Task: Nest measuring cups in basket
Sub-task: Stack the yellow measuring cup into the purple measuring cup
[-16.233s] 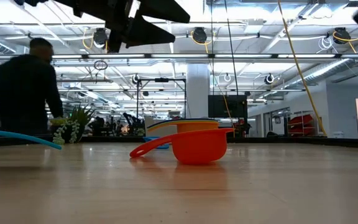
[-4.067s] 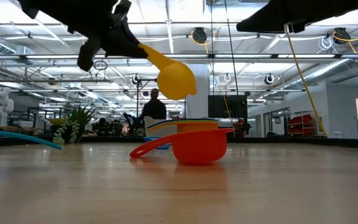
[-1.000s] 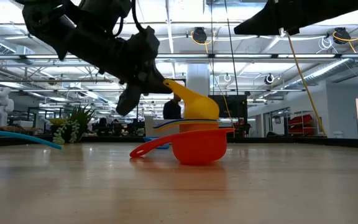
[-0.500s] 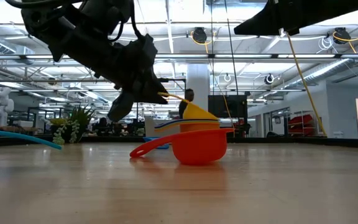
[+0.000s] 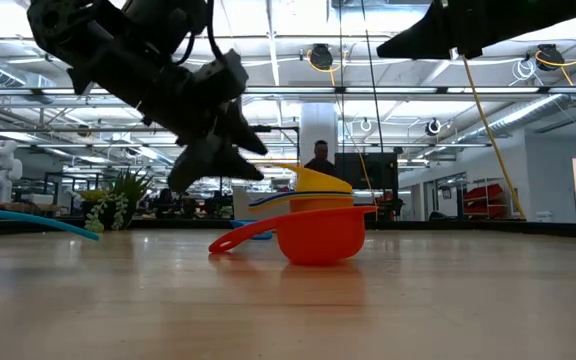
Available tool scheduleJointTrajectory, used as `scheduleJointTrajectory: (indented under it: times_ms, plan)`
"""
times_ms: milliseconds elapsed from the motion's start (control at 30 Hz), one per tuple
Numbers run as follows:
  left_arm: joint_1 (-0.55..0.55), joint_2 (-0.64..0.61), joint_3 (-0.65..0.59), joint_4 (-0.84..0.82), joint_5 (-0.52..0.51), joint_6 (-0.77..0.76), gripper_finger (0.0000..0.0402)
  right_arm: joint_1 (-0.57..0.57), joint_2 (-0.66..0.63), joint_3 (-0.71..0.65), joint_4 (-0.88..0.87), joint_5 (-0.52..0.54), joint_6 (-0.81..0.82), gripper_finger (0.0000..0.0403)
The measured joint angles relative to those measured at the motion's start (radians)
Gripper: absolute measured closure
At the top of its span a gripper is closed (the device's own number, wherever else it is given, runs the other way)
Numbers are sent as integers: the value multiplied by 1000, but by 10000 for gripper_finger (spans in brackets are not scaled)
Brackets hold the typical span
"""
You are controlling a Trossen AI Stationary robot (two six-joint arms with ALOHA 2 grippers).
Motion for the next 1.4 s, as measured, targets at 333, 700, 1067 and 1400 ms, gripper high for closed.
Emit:
scheduleJointTrajectory:
  times_ms: [333, 700, 1067, 1400]
  plan:
    - [-26, -87, -1, -268, 33, -350, 156, 2, 0, -54, 0, -3, 110, 403]
    - [-87, -144, 0, -203, 60, -678, 156, 2, 0, -76, 0, -29, 187, 403]
    - [-225, -138, 0, -163, -90, -961, 156, 48, 0, -76, 38, -9, 247, 403]
    - [-320, -41, 5, -149, -226, -1055, 156, 67, 3, -75, 73, 27, 284, 381]
